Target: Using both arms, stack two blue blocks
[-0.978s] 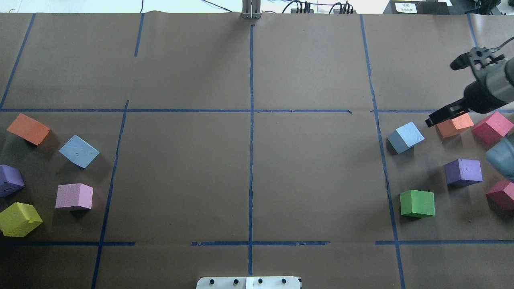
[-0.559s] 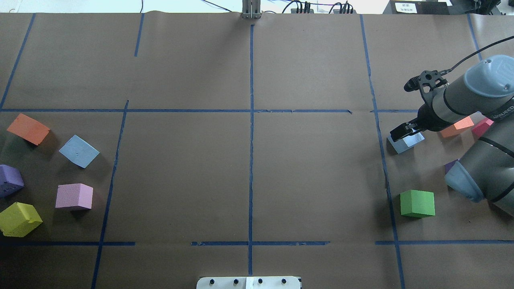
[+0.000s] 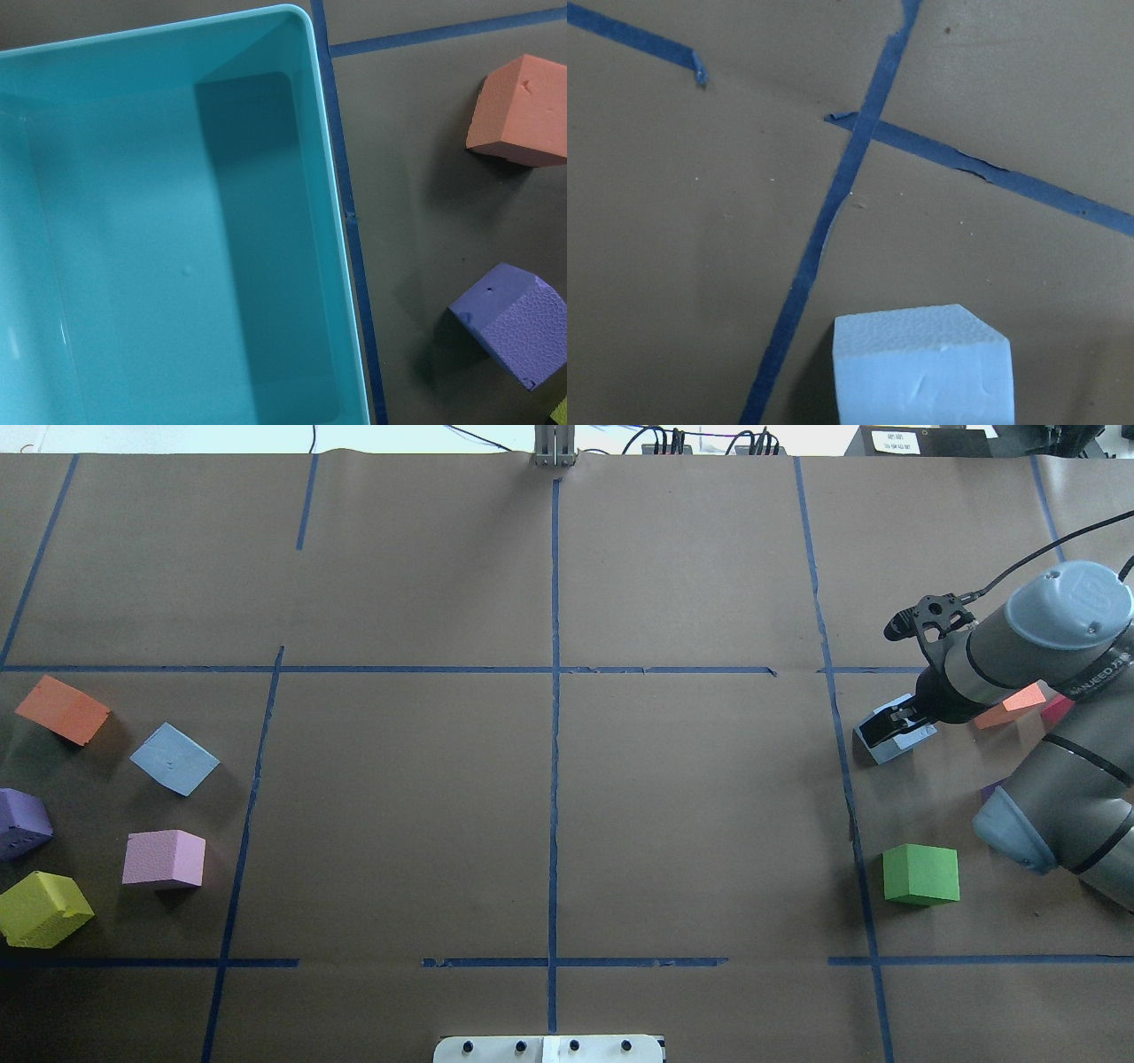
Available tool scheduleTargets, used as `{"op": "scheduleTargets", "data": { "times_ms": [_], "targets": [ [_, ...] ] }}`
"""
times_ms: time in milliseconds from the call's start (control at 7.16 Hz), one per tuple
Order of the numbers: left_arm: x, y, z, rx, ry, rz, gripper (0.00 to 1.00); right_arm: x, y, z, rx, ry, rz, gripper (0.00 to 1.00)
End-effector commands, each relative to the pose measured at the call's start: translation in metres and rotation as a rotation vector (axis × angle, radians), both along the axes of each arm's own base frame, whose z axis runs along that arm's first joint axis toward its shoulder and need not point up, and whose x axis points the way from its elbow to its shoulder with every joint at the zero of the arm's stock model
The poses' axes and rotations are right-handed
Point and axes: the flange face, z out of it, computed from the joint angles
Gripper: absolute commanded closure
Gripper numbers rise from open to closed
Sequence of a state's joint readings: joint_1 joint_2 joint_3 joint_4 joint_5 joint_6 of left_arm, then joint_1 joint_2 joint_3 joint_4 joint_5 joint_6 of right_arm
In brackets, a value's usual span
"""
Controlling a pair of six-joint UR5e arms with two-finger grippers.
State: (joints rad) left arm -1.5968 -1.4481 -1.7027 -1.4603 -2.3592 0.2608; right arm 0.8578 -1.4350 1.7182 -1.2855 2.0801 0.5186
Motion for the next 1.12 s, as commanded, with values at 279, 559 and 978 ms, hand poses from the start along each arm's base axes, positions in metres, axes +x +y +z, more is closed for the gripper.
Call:
{"op": "scheduleTargets", "data": {
  "times_ms": [279, 559, 978],
  "targets": [
    [0.0, 0.0, 0.0, 0.0, 0.0, 0.0, 0.0, -0.016, -0.016, 0.02, -0.027, 0.03, -0.01, 0.34],
    [0.0, 0.0, 0.0, 0.0, 0.0, 0.0, 0.0, -0.02, -0.021, 0.001, -0.016, 0.001, -0.008, 0.61],
    [0.0, 0.0, -0.001, 0.002, 0.0, 0.0, 0.0, -0.11, -0.039, -0.135, -0.195, -0.06, 0.141, 0.63]
  ]
}}
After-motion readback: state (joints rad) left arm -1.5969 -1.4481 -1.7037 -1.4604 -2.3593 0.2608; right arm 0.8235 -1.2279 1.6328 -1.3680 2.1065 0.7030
